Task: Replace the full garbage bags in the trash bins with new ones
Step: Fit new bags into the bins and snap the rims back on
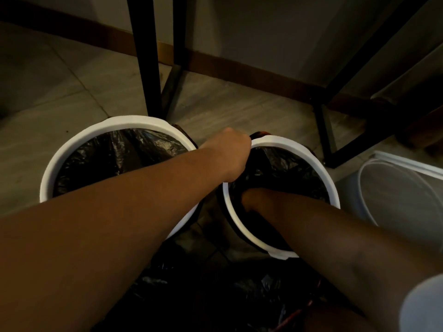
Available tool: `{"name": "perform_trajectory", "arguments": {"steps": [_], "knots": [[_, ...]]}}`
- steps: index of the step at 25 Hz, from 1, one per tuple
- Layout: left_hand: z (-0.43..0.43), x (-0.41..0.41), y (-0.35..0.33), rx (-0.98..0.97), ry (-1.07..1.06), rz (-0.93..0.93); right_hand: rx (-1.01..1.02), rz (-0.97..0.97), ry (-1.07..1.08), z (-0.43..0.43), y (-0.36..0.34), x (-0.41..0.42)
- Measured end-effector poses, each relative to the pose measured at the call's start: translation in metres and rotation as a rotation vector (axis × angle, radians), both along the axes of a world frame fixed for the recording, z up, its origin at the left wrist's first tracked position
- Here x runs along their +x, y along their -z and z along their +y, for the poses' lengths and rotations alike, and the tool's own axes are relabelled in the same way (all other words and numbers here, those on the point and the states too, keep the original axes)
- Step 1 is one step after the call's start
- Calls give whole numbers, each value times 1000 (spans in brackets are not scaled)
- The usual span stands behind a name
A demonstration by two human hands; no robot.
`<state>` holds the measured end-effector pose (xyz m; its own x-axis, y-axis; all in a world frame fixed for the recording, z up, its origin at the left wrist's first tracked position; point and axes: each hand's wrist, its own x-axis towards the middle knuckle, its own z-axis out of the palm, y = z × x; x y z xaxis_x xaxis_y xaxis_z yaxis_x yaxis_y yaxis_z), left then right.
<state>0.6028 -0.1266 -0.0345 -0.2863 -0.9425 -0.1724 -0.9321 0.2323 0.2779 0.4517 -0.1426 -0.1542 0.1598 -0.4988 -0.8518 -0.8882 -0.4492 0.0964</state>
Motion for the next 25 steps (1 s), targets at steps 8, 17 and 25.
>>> {"name": "perform_trajectory", "arguments": {"steps": [8,17,25], "knots": [[-1,-2,0,5,-39,58,117,-295,466,6,-27,-33],[-6,-9,8,-3,-63,55,-60,-209,529,46,-11,-60],[-1,-8,7,1,-115,95,106,-254,206,22,-66,-54]]}}
